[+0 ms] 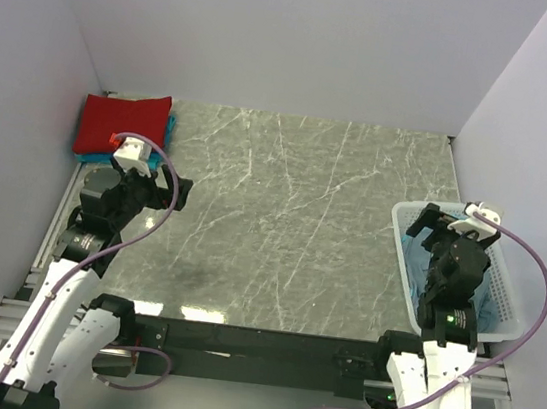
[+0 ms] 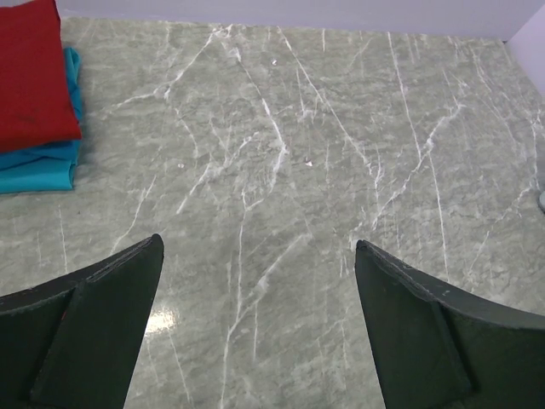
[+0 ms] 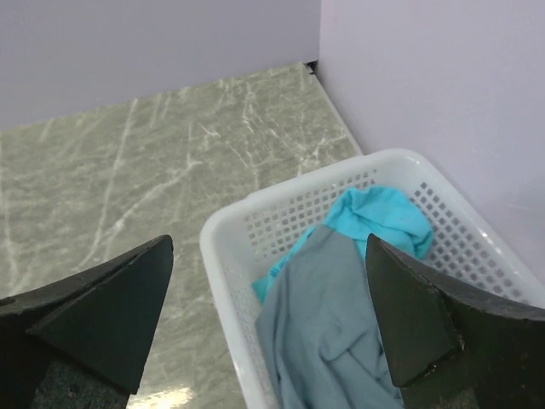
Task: Fold and stack the t-shirts
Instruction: Grab the tshirt from the pile
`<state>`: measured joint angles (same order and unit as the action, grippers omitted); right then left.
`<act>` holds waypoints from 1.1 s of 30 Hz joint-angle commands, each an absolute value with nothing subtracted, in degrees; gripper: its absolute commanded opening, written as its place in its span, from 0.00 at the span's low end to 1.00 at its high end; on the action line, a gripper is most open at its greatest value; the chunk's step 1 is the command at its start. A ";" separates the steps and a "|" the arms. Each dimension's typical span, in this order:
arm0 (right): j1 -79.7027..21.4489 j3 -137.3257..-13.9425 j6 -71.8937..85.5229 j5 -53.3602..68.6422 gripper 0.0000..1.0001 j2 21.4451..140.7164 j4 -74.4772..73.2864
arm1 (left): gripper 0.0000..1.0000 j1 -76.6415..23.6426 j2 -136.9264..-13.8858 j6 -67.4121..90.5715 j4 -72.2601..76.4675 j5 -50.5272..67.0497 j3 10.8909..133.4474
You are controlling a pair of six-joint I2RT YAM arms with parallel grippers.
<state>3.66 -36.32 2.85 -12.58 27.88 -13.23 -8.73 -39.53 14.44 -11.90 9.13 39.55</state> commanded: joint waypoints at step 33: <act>32.87 -60.47 -20.65 6.51 0.65 75.67 -36.56 | 0.99 -10.72 -39.02 15.47 -11.25 10.55 40.25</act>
